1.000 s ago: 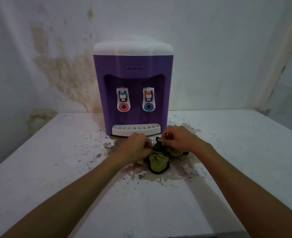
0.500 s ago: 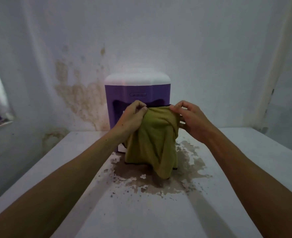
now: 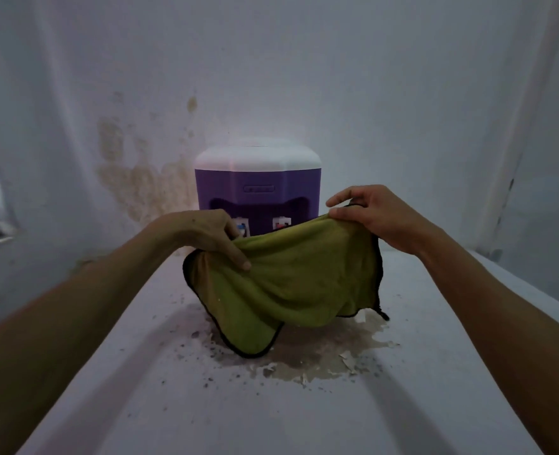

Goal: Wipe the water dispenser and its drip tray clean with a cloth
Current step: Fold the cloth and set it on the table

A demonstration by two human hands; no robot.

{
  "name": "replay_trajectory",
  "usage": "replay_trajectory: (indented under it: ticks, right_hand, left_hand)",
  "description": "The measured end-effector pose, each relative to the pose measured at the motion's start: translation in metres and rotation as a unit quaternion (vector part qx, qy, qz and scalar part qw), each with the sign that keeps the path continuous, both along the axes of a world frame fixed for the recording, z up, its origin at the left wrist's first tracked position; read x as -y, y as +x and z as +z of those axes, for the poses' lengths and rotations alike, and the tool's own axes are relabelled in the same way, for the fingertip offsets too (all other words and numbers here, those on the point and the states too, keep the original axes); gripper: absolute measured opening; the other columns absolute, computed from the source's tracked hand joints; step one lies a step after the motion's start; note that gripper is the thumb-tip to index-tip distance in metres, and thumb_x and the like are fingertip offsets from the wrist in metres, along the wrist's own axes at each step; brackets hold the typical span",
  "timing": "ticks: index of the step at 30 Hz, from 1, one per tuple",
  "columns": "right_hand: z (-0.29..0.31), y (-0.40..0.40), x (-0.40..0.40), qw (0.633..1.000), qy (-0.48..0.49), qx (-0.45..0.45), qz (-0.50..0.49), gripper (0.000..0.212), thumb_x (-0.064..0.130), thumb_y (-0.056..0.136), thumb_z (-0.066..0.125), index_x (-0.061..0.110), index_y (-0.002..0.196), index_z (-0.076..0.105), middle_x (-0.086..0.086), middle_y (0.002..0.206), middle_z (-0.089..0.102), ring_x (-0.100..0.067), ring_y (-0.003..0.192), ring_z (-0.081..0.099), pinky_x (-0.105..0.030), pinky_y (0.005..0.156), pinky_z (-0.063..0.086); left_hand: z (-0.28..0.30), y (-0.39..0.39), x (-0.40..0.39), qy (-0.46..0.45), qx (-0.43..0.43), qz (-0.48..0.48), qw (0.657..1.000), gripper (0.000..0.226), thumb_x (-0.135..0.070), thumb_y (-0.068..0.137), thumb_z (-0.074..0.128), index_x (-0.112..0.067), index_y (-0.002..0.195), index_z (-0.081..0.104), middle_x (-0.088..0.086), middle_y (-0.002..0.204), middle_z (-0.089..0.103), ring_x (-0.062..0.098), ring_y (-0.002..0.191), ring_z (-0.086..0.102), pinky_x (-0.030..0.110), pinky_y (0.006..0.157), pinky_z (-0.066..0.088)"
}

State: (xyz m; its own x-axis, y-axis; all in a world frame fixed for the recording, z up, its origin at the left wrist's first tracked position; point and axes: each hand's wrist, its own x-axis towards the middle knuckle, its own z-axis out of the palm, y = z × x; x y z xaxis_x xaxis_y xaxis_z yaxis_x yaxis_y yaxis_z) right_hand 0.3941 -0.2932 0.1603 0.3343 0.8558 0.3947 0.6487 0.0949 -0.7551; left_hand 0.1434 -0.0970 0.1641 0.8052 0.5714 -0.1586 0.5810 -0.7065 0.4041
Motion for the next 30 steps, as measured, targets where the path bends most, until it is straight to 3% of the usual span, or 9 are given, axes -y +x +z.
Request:
replay_trajectory:
  ticks: [3,7,11,14,17,20,24,26,30]
  right_hand:
    - [-0.006,0.007,-0.005,0.997,-0.047,0.056,-0.001,0.016,0.031,0.092,0.072,0.022,0.102,0.079,0.007,0.102,0.075,-0.009,0.100,0.066,-0.025,0.087,0.049]
    - [-0.017,0.018,-0.012,0.986,-0.064,0.142,-0.061,0.020,0.035,0.095,0.066,0.020,0.099,0.079,0.005,0.101,0.072,-0.014,0.098,0.065,-0.030,0.084,0.051]
    - [-0.026,0.026,-0.011,0.996,-0.041,-0.018,-0.071,0.021,0.036,0.095,0.067,0.018,0.094,0.078,-0.002,0.100,0.072,-0.019,0.094,0.066,-0.032,0.076,0.055]
    - [-0.027,0.032,-0.004,0.988,-0.046,-0.145,-0.022,0.018,0.030,0.093,0.071,0.014,0.094,0.079,-0.002,0.103,0.075,-0.018,0.097,0.069,-0.028,0.074,0.055]
    - [-0.032,0.037,-0.006,0.979,-0.098,-0.177,-0.019,0.018,0.022,0.093,0.071,0.007,0.100,0.077,-0.007,0.105,0.075,-0.021,0.099,0.070,-0.027,0.075,0.057]
    - [-0.055,0.038,-0.019,0.971,-0.164,-0.156,-0.071,0.016,0.018,0.091,0.072,0.004,0.098,0.077,-0.012,0.101,0.075,-0.024,0.097,0.070,-0.033,0.080,0.058]
    - [-0.115,0.040,-0.047,0.966,-0.183,-0.085,-0.161,0.007,0.018,0.090,0.072,0.013,0.091,0.076,-0.012,0.102,0.072,-0.026,0.096,0.068,-0.038,0.081,0.059]
    - [-0.140,0.038,-0.055,0.960,-0.198,-0.044,-0.196,0.014,0.015,0.090,0.068,0.016,0.104,0.071,-0.011,0.114,0.068,-0.025,0.100,0.065,-0.032,0.077,0.054]
    - [-0.173,0.018,-0.060,0.956,-0.202,0.100,-0.187,0.034,0.012,0.092,0.067,0.011,0.125,0.059,-0.011,0.123,0.062,-0.025,0.111,0.059,-0.031,0.090,0.047]
  left_hand:
    - [-0.011,0.000,-0.011,-0.013,-0.017,0.021,1.000,0.032,-0.049,0.068,0.085,-0.023,0.085,0.077,-0.002,0.095,0.075,0.022,0.093,0.071,0.035,0.086,0.060]
    - [-0.023,-0.006,-0.017,-0.066,0.019,0.057,0.996,0.028,-0.046,0.081,0.078,-0.025,0.097,0.073,-0.001,0.105,0.073,0.023,0.099,0.069,0.039,0.092,0.058]
    - [-0.023,-0.024,-0.016,-0.206,0.123,0.079,0.968,0.039,-0.038,0.083,0.080,-0.017,0.114,0.072,0.002,0.109,0.077,0.026,0.100,0.074,0.044,0.090,0.060]
    - [-0.017,-0.032,-0.013,-0.264,0.178,0.085,0.944,0.035,-0.032,0.087,0.075,-0.013,0.116,0.070,0.004,0.108,0.077,0.024,0.096,0.075,0.037,0.079,0.062]
    - [-0.021,-0.033,-0.014,-0.315,0.179,0.116,0.925,0.036,-0.030,0.090,0.071,-0.007,0.116,0.070,0.012,0.109,0.077,0.026,0.092,0.076,0.035,0.072,0.062]
    - [-0.050,-0.025,-0.020,-0.352,0.159,0.164,0.907,0.043,-0.029,0.085,0.078,-0.008,0.121,0.068,0.015,0.116,0.074,0.032,0.103,0.073,0.044,0.085,0.060]
    - [-0.111,-0.007,-0.021,-0.279,0.152,0.255,0.913,0.035,-0.022,0.084,0.082,-0.006,0.111,0.068,0.014,0.112,0.072,0.029,0.100,0.069,0.038,0.077,0.058]
    - [-0.136,-0.002,-0.022,-0.223,0.159,0.299,0.914,0.030,-0.023,0.087,0.079,-0.002,0.106,0.068,0.015,0.107,0.070,0.028,0.094,0.067,0.037,0.072,0.059]
    - [-0.157,0.001,-0.026,-0.169,0.187,0.335,0.908,0.023,-0.026,0.088,0.075,-0.004,0.093,0.073,0.018,0.100,0.072,0.032,0.090,0.070,0.047,0.081,0.063]
